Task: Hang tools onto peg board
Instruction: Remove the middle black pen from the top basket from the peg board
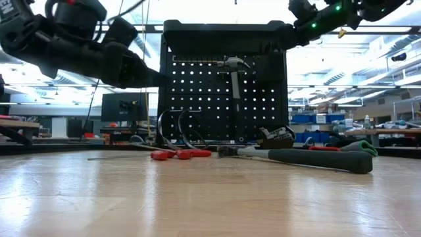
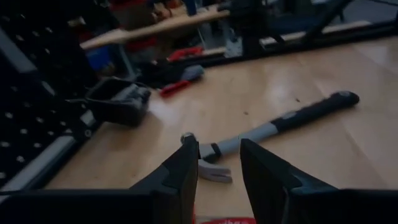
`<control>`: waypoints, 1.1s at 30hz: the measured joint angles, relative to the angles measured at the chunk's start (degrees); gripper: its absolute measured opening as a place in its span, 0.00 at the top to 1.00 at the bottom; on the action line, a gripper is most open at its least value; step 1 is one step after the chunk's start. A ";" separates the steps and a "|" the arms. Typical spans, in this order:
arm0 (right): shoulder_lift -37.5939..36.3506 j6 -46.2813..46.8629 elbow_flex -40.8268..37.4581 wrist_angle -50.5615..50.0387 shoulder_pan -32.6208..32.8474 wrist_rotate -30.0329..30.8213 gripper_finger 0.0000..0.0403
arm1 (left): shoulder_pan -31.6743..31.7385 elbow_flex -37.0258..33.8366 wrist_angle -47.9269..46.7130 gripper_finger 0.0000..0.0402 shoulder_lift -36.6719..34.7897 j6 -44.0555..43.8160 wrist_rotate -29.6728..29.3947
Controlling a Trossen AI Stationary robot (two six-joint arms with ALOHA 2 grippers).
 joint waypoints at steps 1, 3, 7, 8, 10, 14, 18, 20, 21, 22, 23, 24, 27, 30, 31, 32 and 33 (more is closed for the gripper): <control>0.00 -0.02 0.00 0.29 -0.89 -1.70 0.52 | 0.31 0.24 -0.96 0.70 0.00 -0.20 0.81; 0.21 0.12 0.00 0.53 -2.53 -5.79 0.52 | 0.77 0.34 -1.68 0.70 0.00 -0.26 1.12; 2.57 1.29 0.04 2.77 -4.86 -10.28 0.53 | 1.49 0.39 -1.58 0.70 0.00 -0.26 1.11; 3.54 1.34 0.35 2.83 -5.19 -11.23 0.53 | 1.59 0.39 -1.58 0.70 0.00 -0.26 1.09; 5.62 1.20 1.45 2.75 -5.49 -11.86 0.53 | 1.80 0.39 -1.64 0.70 0.00 -0.26 1.11; 8.68 0.31 4.49 2.93 -5.45 -12.10 0.54 | 1.80 0.39 -2.70 0.70 0.00 -0.26 1.08; 10.40 -0.82 6.42 2.94 -5.40 -12.10 0.55 | 1.80 0.39 -4.76 0.70 0.00 -0.28 1.08; 10.76 -1.13 6.64 2.80 -5.41 -12.10 0.55 | 1.80 0.39 -5.29 0.70 0.00 -0.30 1.08; 10.97 -1.25 6.86 2.85 -5.41 -12.10 0.55 | 1.80 0.39 -5.61 0.70 0.00 -0.30 1.08; 11.03 -1.25 6.93 2.82 -5.41 -12.10 0.56 | 1.80 0.39 -6.06 0.70 0.00 -0.32 1.08; 10.93 -1.27 6.93 2.60 -5.41 -12.10 0.57 | 1.80 0.39 -6.50 0.70 0.00 -0.46 1.08; 10.91 -1.35 6.93 2.64 -5.39 -12.10 0.58 | 1.80 0.39 -6.81 0.70 0.00 -0.79 1.08; 10.67 -1.48 6.93 2.44 -5.41 -12.10 0.63 | 1.78 0.39 -8.32 0.70 0.00 -1.90 1.08; 10.51 -2.44 6.93 2.46 -5.41 -11.72 0.74 | 1.78 0.39 -9.21 0.70 0.00 -1.99 1.07; 10.51 -2.91 6.93 2.41 -5.41 -11.70 0.78 | 1.78 0.39 -9.39 0.70 0.00 -1.99 1.08; 10.51 -3.40 6.93 2.32 -5.41 -11.69 0.83 | 1.78 0.39 -9.40 0.70 0.00 -2.07 1.08; 10.51 -4.00 6.93 2.33 -5.41 -11.66 0.88 | 1.76 0.39 -9.36 0.70 0.00 -2.39 1.08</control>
